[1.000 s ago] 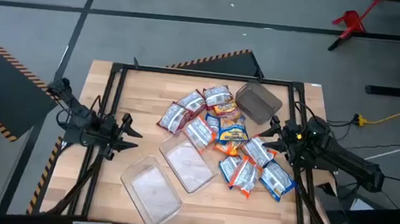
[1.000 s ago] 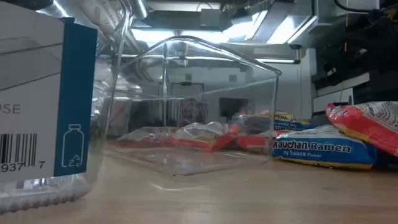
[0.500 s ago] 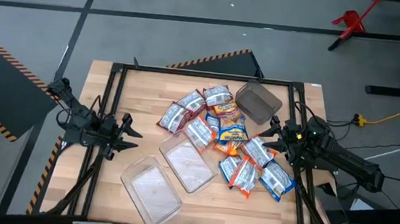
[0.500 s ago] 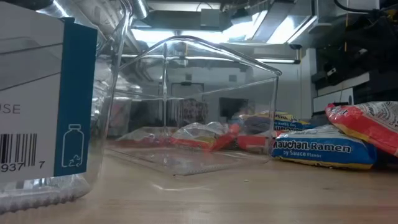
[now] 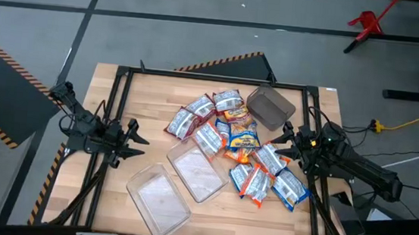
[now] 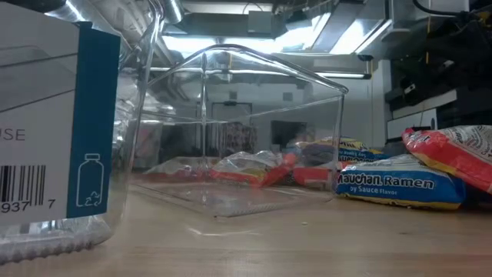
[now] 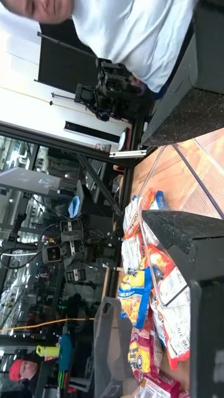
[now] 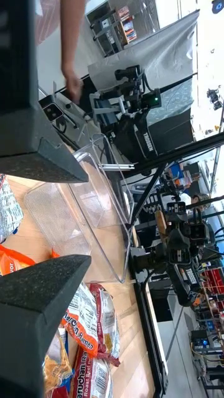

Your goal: Sort Maruchan noodles

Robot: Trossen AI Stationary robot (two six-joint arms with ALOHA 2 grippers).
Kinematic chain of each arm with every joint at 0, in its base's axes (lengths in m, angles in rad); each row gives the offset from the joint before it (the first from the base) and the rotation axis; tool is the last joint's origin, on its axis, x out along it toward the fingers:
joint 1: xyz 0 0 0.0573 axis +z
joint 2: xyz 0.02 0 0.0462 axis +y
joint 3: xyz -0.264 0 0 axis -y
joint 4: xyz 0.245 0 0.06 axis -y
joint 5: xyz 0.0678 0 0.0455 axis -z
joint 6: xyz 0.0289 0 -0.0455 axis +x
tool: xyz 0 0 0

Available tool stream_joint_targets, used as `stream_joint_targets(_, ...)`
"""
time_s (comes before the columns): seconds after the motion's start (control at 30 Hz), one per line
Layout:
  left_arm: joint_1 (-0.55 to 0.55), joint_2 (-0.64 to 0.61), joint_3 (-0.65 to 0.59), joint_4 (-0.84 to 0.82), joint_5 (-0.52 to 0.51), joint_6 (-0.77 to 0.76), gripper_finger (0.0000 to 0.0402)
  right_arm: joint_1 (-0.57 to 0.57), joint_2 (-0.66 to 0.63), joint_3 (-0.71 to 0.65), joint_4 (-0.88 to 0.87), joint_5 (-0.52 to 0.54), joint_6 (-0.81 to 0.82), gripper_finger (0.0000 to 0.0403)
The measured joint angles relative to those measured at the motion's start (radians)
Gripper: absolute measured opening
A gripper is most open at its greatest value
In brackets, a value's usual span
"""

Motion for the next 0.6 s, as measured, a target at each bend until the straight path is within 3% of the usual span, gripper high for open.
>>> stream_joint_targets(0.43, 0.000, 0.000, 0.000, 0.000, 0.000, 0.000, 0.0172, 0.000, 0.000, 0.000, 0.001, 0.001, 0.001, 0.0189)
stream_joint_targets(0.6, 0.000, 0.000, 0.000, 0.000, 0.000, 0.000, 0.0172, 0.000, 0.000, -0.001, 0.046, 0.096, 0.012, 0.0189)
